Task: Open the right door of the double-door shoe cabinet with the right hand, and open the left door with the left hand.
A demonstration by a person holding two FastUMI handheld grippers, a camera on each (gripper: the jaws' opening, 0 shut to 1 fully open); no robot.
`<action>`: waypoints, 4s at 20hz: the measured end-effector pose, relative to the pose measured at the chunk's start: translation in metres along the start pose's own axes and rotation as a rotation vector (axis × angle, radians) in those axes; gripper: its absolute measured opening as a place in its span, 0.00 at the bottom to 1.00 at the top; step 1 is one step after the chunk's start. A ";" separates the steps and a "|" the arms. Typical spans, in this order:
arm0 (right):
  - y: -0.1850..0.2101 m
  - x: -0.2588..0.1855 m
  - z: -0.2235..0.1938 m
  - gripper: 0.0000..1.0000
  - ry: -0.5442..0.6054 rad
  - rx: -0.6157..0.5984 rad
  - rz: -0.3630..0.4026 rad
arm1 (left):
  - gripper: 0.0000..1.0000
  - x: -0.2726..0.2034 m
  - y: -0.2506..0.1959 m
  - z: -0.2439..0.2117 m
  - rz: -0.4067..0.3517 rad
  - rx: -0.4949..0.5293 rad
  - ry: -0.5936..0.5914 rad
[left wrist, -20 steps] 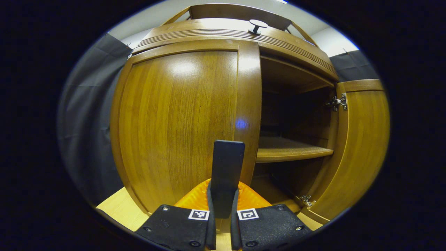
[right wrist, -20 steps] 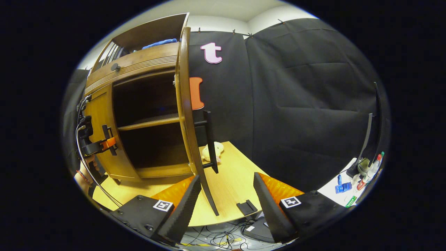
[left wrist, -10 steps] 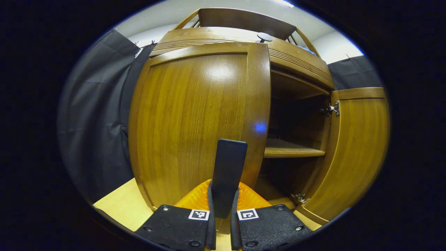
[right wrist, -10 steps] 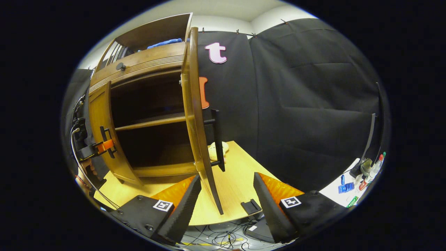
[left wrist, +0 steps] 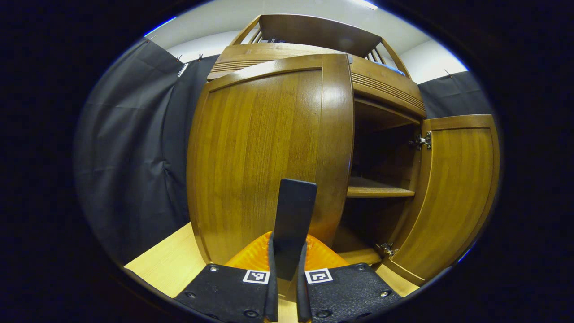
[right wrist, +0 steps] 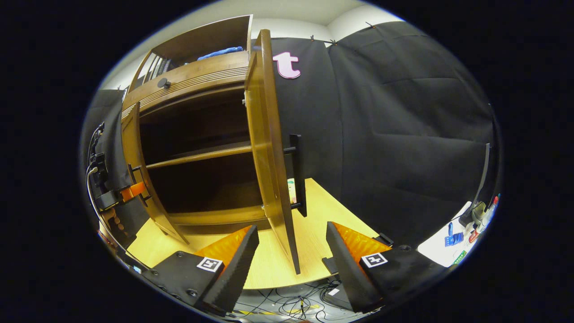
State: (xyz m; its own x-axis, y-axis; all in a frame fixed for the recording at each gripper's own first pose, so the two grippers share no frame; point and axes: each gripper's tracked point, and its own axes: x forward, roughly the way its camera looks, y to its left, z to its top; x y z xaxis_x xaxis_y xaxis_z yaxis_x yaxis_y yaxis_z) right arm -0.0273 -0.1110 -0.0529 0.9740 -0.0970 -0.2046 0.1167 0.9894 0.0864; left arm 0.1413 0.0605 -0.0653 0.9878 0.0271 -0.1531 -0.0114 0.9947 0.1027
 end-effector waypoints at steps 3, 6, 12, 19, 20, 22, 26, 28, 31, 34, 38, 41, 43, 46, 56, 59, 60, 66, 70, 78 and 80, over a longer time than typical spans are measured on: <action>0.007 0.003 -0.003 0.97 0.009 0.004 0.019 | 0.16 0.000 0.002 -0.002 0.016 0.007 -0.004; 0.014 0.008 -0.005 0.97 0.017 0.006 0.039 | 0.16 -0.002 0.002 -0.002 0.029 0.005 -0.004; 0.032 0.013 -0.010 0.97 0.031 -0.003 0.087 | 0.14 0.000 0.002 -0.002 0.053 0.011 -0.008; 0.055 0.015 -0.010 0.97 0.039 -0.028 0.141 | 0.12 -0.005 0.009 0.001 0.103 0.013 -0.021; 0.057 0.015 -0.011 0.97 0.039 -0.030 0.147 | 0.12 -0.006 0.012 0.000 0.109 0.014 -0.022; 0.065 0.015 -0.012 0.97 0.040 -0.034 0.153 | 0.11 -0.012 0.023 0.001 0.117 0.018 -0.024; 0.084 0.008 -0.007 0.97 0.027 -0.055 0.151 | 0.06 -0.020 0.034 0.001 0.111 0.005 -0.022; 0.090 0.006 -0.012 0.97 0.024 -0.054 0.139 | 0.05 -0.024 0.042 0.002 0.099 0.022 -0.014; 0.104 -0.003 -0.012 1.00 0.013 -0.050 0.126 | 0.04 -0.031 0.055 0.003 0.079 0.025 -0.010; 0.113 -0.012 -0.013 0.97 0.003 -0.062 0.110 | 0.04 -0.035 0.072 0.004 0.075 0.016 -0.002; 0.129 -0.026 -0.013 0.97 -0.004 -0.063 0.094 | 0.01 -0.047 0.106 0.007 0.097 0.012 0.002; 0.144 -0.035 -0.015 0.97 -0.010 -0.068 0.094 | 0.00 -0.047 0.124 0.008 0.088 -0.012 0.009; 0.155 -0.041 -0.016 0.97 -0.018 -0.080 0.092 | 0.01 -0.049 0.132 0.008 0.083 -0.011 0.007; 0.167 -0.046 -0.017 0.97 -0.025 -0.090 0.087 | 0.00 -0.052 0.145 0.009 0.074 -0.030 0.006; 0.200 -0.056 -0.028 0.97 -0.038 -0.089 0.074 | 0.01 -0.060 0.169 0.012 0.007 -0.007 0.012; 0.208 -0.060 -0.030 0.97 -0.042 -0.093 0.078 | 0.00 -0.067 0.182 0.011 0.026 0.018 0.014; 0.210 -0.062 -0.031 0.97 -0.042 -0.094 0.079 | 0.02 -0.070 0.190 0.010 0.044 0.018 0.017; 0.212 -0.068 -0.028 0.97 -0.054 -0.106 0.079 | 0.02 -0.103 0.204 0.008 0.066 0.005 0.040; 0.211 -0.073 -0.025 1.00 -0.064 -0.116 0.074 | 0.00 -0.118 0.184 0.011 0.052 -0.027 0.067; 0.201 -0.082 -0.013 0.89 -0.088 -0.123 0.048 | 0.00 -0.146 0.145 0.033 0.049 -0.022 0.046; 0.199 -0.083 -0.007 0.89 -0.097 -0.121 0.047 | 0.00 -0.149 0.138 0.040 0.055 -0.010 0.036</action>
State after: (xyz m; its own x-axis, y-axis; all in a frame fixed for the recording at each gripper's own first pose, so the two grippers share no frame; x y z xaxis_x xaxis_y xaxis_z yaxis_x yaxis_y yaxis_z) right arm -0.0859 0.0952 -0.0261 0.9927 -0.0543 -0.1072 0.0519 0.9983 -0.0253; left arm -0.0015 0.1892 0.0108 0.9795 0.0847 -0.1829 -0.0669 0.9926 0.1018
